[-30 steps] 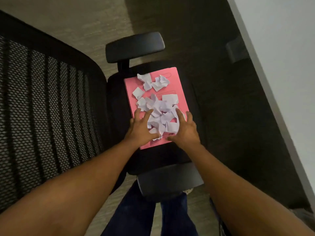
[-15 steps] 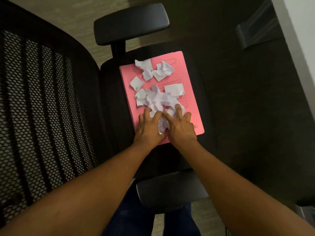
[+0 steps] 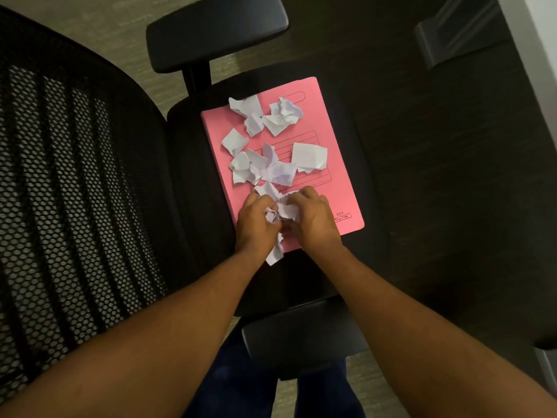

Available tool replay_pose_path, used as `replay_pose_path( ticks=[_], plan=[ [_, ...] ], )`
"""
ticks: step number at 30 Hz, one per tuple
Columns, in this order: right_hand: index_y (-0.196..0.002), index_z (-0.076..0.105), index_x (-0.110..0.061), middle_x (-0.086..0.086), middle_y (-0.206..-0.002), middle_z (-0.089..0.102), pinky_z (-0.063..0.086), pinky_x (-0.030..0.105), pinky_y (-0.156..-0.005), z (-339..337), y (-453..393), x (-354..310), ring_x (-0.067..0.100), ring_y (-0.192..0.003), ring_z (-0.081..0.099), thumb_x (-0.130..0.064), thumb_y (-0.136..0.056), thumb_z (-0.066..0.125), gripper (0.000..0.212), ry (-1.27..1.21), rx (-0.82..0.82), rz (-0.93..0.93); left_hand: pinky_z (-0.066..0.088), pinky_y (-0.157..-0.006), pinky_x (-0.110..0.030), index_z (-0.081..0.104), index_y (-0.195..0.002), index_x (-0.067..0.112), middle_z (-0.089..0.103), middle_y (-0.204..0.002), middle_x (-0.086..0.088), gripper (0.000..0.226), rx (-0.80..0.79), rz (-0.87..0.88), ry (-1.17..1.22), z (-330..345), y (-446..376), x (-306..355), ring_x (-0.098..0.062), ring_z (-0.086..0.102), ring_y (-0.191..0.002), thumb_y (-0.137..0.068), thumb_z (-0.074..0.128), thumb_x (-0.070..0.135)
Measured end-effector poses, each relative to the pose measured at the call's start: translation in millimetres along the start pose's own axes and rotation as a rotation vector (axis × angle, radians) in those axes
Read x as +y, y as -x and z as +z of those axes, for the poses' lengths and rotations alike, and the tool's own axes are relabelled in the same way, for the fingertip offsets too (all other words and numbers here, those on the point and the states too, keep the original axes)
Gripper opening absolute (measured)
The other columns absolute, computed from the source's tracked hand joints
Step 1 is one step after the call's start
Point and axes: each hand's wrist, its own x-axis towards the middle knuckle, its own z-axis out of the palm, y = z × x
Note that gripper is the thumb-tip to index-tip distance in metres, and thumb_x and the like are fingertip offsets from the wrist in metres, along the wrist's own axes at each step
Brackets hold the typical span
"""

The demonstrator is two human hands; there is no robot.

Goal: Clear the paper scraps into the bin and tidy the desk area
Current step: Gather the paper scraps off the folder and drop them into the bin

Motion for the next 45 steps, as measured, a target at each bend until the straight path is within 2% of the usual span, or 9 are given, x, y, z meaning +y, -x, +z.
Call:
replay_pose_path(
  ticks=[6, 10, 16, 22, 26, 29, 35, 41, 45],
  plan=[
    [-0.11, 0.078, -0.009, 0.003, -0.106, 0.072, 0.048, 0.015, -0.065, -18.4, -0.3, -2.6, 0.019, -0.091, 0.065, 0.0, -0.083, 0.079, 0.028, -0.338, 0.138, 0.231, 0.043, -0.062, 0.001, 0.068, -0.076, 0.016, 0.06, -0.096, 0.0, 0.034, 0.055, -0.064, 0.072, -7.9, 6.3, 1.7, 0.0, 0.054, -0.075, -0.074, 0.082, -0.014],
    [-0.096, 0.078, -0.009, -0.001, -0.092, 0.073, 0.062, 0.03, -0.07, -40.0, 11.6, -7.8, 0.021, -0.087, 0.071, 0.003, -0.08, 0.079, 0.02, -0.617, 0.135, 0.377, 0.044, -0.06, 0.001, 0.065, -0.077, 0.022, 0.062, -0.1, 0.003, 0.038, 0.116, -0.107, 0.141, -13.3, 16.2, 10.8, -0.005, 0.059, -0.082, -0.074, 0.086, -0.01],
    [-0.086, 0.075, -0.011, 0.003, -0.089, 0.072, 0.059, 0.022, -0.057, -63.7, 33.1, -9.1, 0.017, -0.076, 0.072, 0.011, -0.082, 0.077, 0.022, -1.009, 0.178, 0.502, 0.049, -0.056, -0.005, 0.062, -0.071, 0.027, 0.062, -0.102, 0.003, 0.044, 0.272, -0.132, 0.212, -21.5, 34.4, 31.3, -0.018, 0.065, -0.093, -0.075, 0.087, -0.009],
    [-0.113, 0.07, 0.001, 0.027, -0.119, 0.072, 0.059, 0.055, -0.092, -77.7, 52.1, -0.2, 0.044, -0.109, 0.072, 0.006, -0.091, 0.072, 0.023, -1.286, 0.088, 0.567, 0.051, -0.056, -0.005, 0.057, -0.068, 0.031, 0.068, -0.113, -0.009, 0.048, 0.392, -0.152, 0.287, -27.8, 56.7, 39.7, -0.029, 0.071, -0.101, -0.079, 0.088, -0.004],
    [-0.099, 0.07, -0.006, 0.012, -0.094, 0.073, 0.06, 0.032, -0.075, -106.6, 96.0, 16.8, 0.024, -0.083, 0.073, 0.016, -0.091, 0.062, 0.024, -1.639, 0.025, 0.388, 0.051, -0.064, -0.009, 0.064, -0.078, 0.02, 0.067, -0.11, -0.008, 0.033, 0.423, -0.05, 0.258, -27.7, 81.8, 47.0, -0.026, 0.071, -0.096, -0.078, 0.089, -0.001],
    [-0.097, 0.071, -0.009, 0.013, -0.101, 0.071, 0.058, 0.025, -0.074, -131.7, 148.4, 39.3, 0.021, -0.086, 0.069, 0.015, -0.092, 0.06, 0.027, -1.77, -0.021, 0.346, 0.046, -0.066, -0.004, 0.066, -0.081, 0.019, 0.064, -0.1, 0.0, 0.029, 0.409, 0.137, 0.228, -28.8, 114.5, 64.8, -0.006, 0.064, -0.083, -0.075, 0.091, 0.004],
    [-0.088, 0.073, -0.014, 0.012, -0.106, 0.073, 0.057, 0.02, -0.062, -143.0, 286.7, 113.3, 0.018, -0.086, 0.072, 0.009, -0.082, 0.072, 0.024, -1.987, 0.136, 0.386, 0.051, -0.077, -0.033, 0.067, -0.078, 0.019, 0.064, -0.09, 0.003, 0.027, 0.197, 0.441, 0.165, 19.1, 205.4, 113.2, -0.015, 0.063, -0.083, -0.073, 0.089, 0.005],
    [-0.096, 0.073, -0.014, 0.013, -0.122, 0.062, 0.056, 0.018, -0.059, -91.2, 419.0, 208.8, 0.022, -0.105, 0.058, 0.009, -0.079, 0.072, 0.029, -2.206, 0.523, 0.536, 0.046, -0.076, -0.01, 0.068, -0.077, 0.025, 0.063, -0.093, 0.009, 0.031, -0.243, 0.604, 0.09, 132.2, 294.9, 128.5, 0.001, 0.062, -0.085, -0.072, 0.091, 0.007],
    [-0.094, 0.072, -0.014, 0.011, -0.115, 0.067, 0.057, 0.019, -0.057, -43.1, 484.5, 263.1, 0.02, -0.098, 0.065, 0.012, -0.087, 0.066, 0.027, -2.287, 0.784, 0.689, 0.045, -0.07, -0.007, 0.067, -0.076, 0.026, 0.062, -0.092, 0.014, 0.033, -0.608, 0.629, -0.069, 211.8, 334.9, 124.2, 0.001, 0.061, -0.081, -0.071, 0.095, 0.009]
  ],
)
